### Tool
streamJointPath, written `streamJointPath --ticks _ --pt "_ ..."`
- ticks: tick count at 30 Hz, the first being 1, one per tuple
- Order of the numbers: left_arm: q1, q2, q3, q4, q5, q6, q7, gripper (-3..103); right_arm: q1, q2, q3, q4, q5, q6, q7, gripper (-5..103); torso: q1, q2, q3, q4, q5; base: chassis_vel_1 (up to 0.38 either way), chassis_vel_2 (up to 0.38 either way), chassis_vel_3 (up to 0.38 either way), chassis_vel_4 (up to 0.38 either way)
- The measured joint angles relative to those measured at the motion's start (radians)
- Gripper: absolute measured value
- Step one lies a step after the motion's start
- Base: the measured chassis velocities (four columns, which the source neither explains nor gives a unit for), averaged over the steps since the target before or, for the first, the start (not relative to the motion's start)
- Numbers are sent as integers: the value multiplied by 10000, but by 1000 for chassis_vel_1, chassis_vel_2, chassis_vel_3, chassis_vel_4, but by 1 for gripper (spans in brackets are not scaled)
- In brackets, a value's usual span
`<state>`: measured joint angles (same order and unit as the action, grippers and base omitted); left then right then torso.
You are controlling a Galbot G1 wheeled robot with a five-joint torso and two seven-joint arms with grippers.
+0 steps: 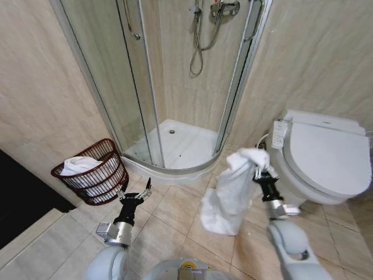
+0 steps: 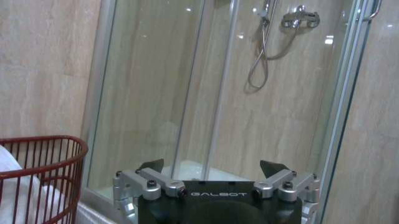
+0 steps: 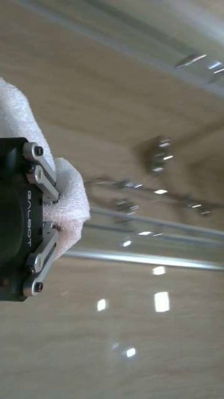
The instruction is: Discard the used towel into the hamper.
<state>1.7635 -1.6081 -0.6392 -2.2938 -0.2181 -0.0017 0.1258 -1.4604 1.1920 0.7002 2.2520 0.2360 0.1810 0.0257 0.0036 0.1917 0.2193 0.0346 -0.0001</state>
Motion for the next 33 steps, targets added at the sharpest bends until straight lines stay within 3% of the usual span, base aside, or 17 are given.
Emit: streamJointPath --ticks 3,11,20,33 --pt "0 0 0 0 0 0 0 100 55 -563 720 1315 626 -346 -361 7 0 0 0 1 -1 0 0 0 0" --pt "0 0 0 0 0 0 0 100 181 -1224 2393 1892 1778 -441 -975 7 0 0 0 0 3 0 0 0 0" --pt "0 0 0 0 0 0 0 100 104 -1151 2613 2065 2061 -440 -1179 7 74 189 111 0 0 0 0 0 0" --pt "0 0 0 0 0 0 0 100 130 -963 2543 2216 2009 -316 -1029 7 251 789 535 0 1 0 0 0 0"
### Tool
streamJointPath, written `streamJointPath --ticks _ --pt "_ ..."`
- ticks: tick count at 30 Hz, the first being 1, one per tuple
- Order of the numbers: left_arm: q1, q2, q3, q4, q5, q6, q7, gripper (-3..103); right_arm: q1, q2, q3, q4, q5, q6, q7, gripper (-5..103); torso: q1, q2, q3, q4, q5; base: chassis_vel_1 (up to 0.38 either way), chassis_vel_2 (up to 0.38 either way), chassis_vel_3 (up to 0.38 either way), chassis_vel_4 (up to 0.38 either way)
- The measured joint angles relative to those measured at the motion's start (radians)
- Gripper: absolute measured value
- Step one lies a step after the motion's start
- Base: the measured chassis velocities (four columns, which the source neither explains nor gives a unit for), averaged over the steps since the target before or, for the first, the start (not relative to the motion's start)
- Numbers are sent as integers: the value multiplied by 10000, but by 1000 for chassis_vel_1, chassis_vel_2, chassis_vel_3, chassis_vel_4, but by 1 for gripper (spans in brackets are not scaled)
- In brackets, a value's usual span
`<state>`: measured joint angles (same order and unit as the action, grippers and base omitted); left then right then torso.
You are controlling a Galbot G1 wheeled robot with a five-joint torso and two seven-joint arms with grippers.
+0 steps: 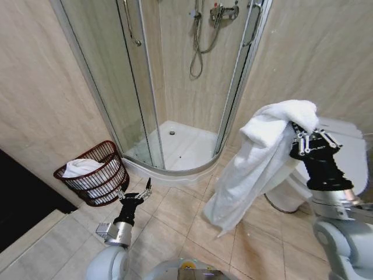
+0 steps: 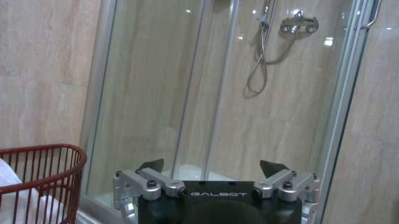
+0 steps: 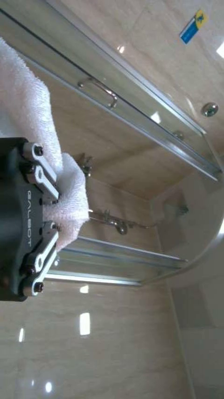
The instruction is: Discard the used towel into the hamper.
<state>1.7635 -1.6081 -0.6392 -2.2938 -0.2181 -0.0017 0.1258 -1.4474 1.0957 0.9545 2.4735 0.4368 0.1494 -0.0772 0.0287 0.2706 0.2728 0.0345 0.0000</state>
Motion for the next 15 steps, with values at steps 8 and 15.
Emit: streamJointPath --ticks 8,15 --pt "0 0 0 0 0 0 0 100 13 10 67 191 340 37 221 7 101 296 195 0 0 0 0 0 0" --pt "0 0 0 0 0 0 0 100 129 -161 384 242 864 533 144 7 226 635 408 1 -1 0 0 0 0"
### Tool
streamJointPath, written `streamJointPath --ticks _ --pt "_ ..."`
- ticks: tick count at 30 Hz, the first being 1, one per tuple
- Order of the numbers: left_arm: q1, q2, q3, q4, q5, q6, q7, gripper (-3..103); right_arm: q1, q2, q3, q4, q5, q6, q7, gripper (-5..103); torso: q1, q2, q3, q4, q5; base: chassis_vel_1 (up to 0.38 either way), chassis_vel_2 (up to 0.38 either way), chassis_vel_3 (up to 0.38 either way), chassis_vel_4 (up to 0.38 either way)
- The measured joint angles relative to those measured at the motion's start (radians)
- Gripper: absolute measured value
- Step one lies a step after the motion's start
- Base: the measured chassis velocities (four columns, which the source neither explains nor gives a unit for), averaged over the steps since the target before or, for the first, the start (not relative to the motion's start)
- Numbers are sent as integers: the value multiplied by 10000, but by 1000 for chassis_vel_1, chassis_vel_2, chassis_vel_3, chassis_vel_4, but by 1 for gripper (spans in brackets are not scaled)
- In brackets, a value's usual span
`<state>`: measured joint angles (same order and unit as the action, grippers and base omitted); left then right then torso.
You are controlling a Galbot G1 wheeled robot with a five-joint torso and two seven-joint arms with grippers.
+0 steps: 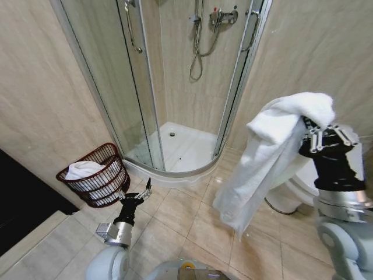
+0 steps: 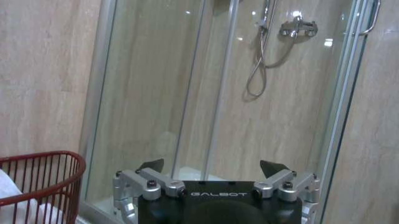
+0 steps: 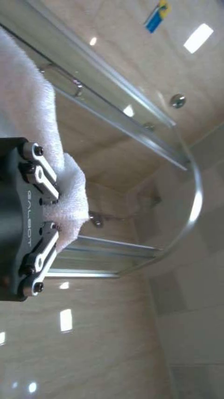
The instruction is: Discard the used towel into the hamper.
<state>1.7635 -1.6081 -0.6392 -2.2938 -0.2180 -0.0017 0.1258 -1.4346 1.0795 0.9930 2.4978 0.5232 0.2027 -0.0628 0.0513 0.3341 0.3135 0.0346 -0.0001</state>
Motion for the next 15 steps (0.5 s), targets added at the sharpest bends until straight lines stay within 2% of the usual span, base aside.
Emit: streamJointPath --ticks 8,15 --pt "0 0 0 0 0 0 0 100 26 -25 142 34 144 310 -23 7 113 283 170 0 1 0 0 0 0" --pt "0 0 0 0 0 0 0 100 41 -285 647 39 745 327 197 7 229 613 386 0 1 0 0 0 0"
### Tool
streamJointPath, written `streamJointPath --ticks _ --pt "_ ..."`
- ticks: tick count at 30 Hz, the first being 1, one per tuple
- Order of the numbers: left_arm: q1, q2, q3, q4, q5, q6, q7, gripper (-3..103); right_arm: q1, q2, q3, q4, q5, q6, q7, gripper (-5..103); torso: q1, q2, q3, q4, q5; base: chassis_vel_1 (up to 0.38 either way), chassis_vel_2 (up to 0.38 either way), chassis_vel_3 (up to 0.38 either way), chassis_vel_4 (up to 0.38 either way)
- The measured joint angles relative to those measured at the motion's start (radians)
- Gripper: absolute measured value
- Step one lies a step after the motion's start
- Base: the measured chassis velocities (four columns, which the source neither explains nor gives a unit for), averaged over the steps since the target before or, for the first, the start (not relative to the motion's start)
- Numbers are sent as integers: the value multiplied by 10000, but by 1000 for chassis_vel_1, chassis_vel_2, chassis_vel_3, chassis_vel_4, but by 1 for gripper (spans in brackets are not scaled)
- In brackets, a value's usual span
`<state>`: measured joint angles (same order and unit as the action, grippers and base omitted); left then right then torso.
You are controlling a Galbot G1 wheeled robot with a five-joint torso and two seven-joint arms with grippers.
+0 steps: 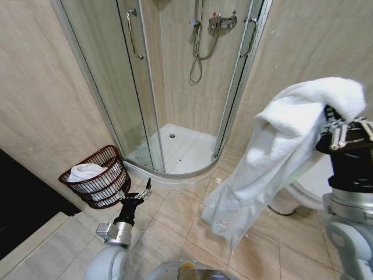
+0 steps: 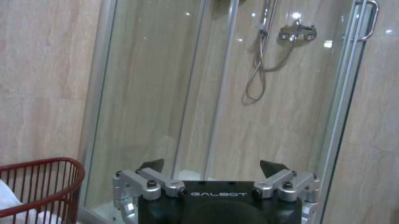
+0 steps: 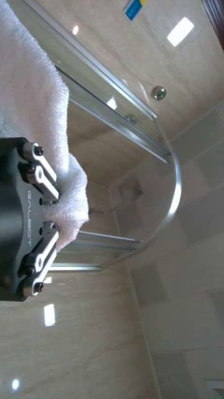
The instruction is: Discard the used towel into the hamper.
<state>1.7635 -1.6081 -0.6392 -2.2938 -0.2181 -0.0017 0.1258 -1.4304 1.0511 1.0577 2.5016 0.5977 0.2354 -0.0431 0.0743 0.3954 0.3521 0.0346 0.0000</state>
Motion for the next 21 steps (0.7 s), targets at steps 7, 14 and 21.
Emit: streamJointPath --ticks 7,14,21 --pt "0 0 0 0 0 0 0 100 -12 -97 230 0 171 70 60 7 111 285 174 0 0 0 0 0 0" --pt "0 0 0 0 0 0 0 100 17 -103 228 0 201 72 88 7 214 546 330 0 0 0 0 0 0" --pt "0 0 0 0 0 0 0 100 105 -124 200 -3 192 139 239 7 334 836 499 0 0 0 0 0 0"
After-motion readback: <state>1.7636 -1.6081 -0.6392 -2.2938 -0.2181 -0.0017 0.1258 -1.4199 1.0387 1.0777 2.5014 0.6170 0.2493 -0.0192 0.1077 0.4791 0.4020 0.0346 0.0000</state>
